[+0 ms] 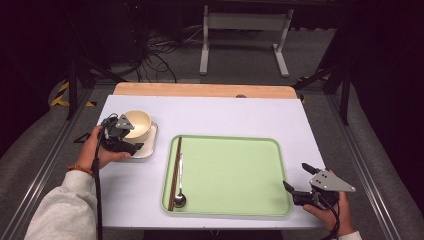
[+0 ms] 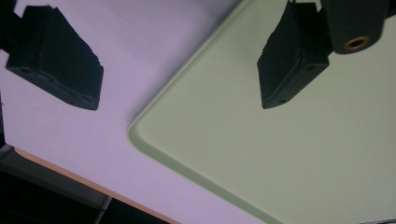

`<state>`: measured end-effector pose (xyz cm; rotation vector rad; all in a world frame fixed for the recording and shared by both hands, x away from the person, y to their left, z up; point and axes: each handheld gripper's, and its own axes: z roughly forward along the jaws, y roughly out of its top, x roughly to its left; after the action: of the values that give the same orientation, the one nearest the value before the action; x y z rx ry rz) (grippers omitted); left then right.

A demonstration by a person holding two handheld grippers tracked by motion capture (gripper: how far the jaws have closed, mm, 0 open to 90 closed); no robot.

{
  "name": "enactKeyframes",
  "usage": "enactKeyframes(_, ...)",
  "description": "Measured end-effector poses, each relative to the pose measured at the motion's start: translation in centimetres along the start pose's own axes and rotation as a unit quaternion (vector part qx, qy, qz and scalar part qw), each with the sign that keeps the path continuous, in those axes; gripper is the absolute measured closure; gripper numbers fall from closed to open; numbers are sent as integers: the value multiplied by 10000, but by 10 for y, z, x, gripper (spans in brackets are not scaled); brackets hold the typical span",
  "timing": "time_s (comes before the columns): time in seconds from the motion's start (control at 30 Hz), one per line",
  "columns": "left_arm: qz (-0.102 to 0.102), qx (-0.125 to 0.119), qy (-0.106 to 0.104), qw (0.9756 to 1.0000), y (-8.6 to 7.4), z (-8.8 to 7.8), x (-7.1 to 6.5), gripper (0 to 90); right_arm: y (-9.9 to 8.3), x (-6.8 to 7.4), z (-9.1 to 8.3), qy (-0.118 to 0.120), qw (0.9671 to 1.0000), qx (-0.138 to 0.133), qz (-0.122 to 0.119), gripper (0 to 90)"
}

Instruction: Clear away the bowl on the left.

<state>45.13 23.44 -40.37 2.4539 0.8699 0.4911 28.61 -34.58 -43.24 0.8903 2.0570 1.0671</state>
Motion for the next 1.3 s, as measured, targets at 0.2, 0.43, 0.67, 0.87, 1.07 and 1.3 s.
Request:
enactKeyframes(0.2, 92, 331, -48, 9994, 12, 15, 3, 347, -1, 1, 0, 5, 10000, 8, -6, 147)
enactKeyframes(0.43, 229, 685, -18, 9974, 16, 29, 2, 453, -2, 2, -2, 2, 10000, 13, -10, 147)
enactKeyframes(0.67, 303, 757, -38, 9967, 15, 32, 2, 712, -2, 3, -2, -13, 10000, 17, -17, 147)
enactKeyframes(0.87, 494, 723, 4, 9962, 18, 33, -2, 833, -2, 3, -3, -20, 10000, 25, -27, 147)
enactKeyframes(1.07, 626, 745, 172, 9951, 21, 31, -6, 840, -2, 3, -3, -17, 10000, 21, -29, 147)
enactKeyframes(1.3, 517, 563, 256, 9967, 19, 22, -6, 837, -2, 3, -4, -32, 10000, 6, -19, 147)
